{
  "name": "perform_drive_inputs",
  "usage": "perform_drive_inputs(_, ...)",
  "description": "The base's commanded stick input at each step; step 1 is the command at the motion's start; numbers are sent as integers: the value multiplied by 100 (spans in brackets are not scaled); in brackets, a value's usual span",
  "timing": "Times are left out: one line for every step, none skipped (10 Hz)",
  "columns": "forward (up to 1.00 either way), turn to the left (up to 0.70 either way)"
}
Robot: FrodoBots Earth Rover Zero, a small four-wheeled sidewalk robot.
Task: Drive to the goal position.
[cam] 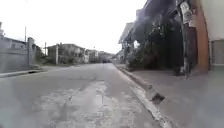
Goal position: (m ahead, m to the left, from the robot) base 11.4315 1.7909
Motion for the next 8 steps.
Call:
perform_drive_inputs(100, 0)
perform_drive_inputs(100, 0)
perform_drive_inputs(100, 0)
perform_drive_inputs(100, 0)
perform_drive_inputs(100, 0)
perform_drive_inputs(100, 0)
perform_drive_inputs(100, 0)
perform_drive_inputs(100, 0)
